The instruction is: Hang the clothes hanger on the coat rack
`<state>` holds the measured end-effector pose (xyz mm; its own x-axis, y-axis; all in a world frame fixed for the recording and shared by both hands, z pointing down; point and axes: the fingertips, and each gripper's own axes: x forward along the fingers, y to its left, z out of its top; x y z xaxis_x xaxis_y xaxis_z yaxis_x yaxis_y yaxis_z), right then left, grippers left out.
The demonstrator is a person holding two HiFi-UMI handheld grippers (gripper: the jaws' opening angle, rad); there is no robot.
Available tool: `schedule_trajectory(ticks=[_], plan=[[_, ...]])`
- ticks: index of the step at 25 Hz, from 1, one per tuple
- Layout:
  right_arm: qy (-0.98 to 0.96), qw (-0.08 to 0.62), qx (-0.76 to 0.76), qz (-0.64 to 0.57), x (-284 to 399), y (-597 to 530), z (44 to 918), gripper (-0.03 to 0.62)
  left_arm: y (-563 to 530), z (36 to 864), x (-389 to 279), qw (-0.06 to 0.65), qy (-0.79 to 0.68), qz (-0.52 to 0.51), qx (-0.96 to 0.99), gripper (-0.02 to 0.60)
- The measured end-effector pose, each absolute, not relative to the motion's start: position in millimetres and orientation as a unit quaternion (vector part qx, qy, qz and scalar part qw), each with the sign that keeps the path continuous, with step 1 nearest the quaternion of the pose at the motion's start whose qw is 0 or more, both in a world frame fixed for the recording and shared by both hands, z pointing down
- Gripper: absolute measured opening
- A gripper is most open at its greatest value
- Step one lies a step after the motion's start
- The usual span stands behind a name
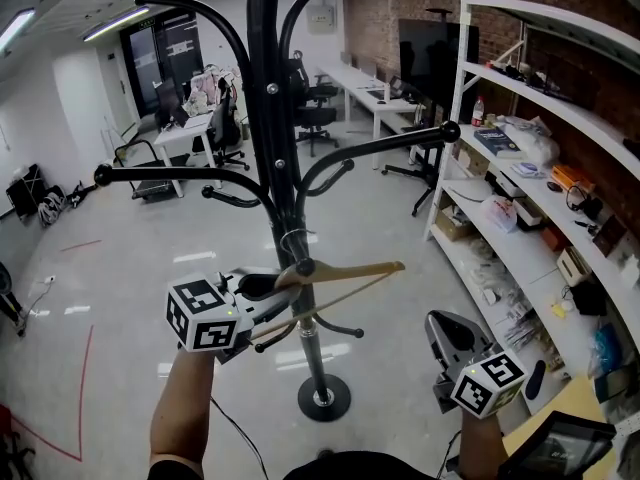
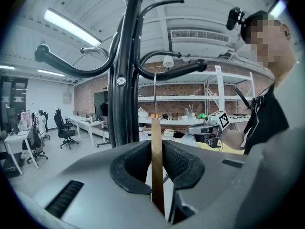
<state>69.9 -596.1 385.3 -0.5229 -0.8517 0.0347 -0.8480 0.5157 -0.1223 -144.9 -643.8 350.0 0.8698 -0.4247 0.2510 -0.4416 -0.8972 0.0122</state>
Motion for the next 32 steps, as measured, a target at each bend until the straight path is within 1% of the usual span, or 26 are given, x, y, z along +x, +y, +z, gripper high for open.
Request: schedule_trajectory(ticks=[13, 20, 24, 30, 32], plan=[[0.876, 0.013, -0.479, -0.065, 68.1, -597.8, 386.6, 0.008, -638.4, 351.7, -147.0, 0.04, -0.221, 0.108, 0.968, 0.052], [0.877, 0.013, -0.475, -0.065, 67.7, -596.2, 385.7, 0.008, -640.1, 353.0, -147.6, 0.031, -0.232, 0.104, 0.967, 0.052], [0.88, 0.011, -0.471, -0.063, 66.3, -593.6, 383.2, 0.008, -641.1, 353.2, -147.3, 0.015, -0.241, 0.102, 0.965, 0.054], [0.878, 0.007, -0.474, -0.061, 72.5, -589.4, 384.0, 0.008, -640.1, 349.4, -150.6, 0.004, -0.252, 0.08, 0.964, 0.054], [0.88, 0.008, -0.472, -0.062, 72.1, -587.5, 382.8, 0.008, -641.6, 348.1, -153.7, 0.004, -0.261, 0.071, 0.963, 0.066]])
